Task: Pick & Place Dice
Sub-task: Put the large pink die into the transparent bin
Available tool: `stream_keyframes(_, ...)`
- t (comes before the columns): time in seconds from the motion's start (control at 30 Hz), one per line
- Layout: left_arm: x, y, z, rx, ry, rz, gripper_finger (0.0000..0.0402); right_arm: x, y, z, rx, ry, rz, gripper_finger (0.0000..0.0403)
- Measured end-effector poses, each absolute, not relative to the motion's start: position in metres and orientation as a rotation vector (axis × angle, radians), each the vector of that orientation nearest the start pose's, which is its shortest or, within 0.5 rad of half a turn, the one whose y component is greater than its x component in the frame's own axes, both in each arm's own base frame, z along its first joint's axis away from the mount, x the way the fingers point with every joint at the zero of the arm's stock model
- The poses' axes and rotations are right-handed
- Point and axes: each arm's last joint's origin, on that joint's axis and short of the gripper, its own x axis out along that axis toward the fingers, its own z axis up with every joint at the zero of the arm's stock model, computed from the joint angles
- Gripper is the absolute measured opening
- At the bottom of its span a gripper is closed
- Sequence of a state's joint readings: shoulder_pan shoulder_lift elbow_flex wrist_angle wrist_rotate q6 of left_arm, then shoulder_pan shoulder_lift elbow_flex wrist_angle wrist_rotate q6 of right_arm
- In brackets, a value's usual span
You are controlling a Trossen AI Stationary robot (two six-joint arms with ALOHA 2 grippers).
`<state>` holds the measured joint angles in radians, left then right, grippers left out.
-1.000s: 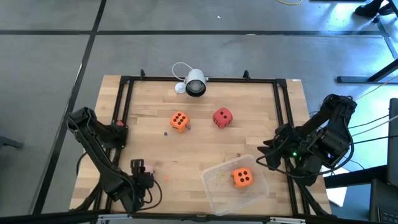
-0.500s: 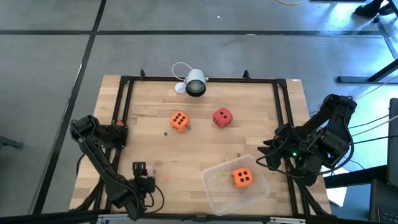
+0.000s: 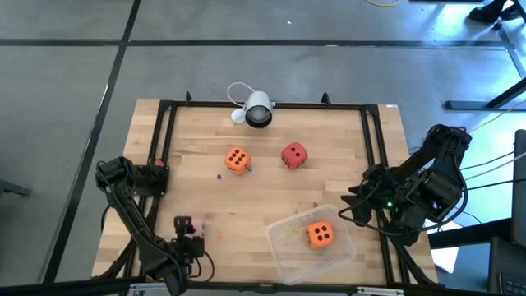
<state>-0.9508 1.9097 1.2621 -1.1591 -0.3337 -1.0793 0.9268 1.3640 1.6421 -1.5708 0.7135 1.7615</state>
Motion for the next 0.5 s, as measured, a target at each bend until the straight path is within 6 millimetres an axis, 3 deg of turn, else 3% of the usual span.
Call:
stream_keyframes(0.2,0.193,-0.251,0.166,0.170,1.359,0.371,0.0293,0.141,0.156,0.401,0.674,0.697,-0.544,0.0197)
stream_keyframes(0.5,0.195,-0.252,0.153,0.247,1.336,0.413,0.0303,0.141,0.156,0.401,0.660,0.699,-0.539,0.0197)
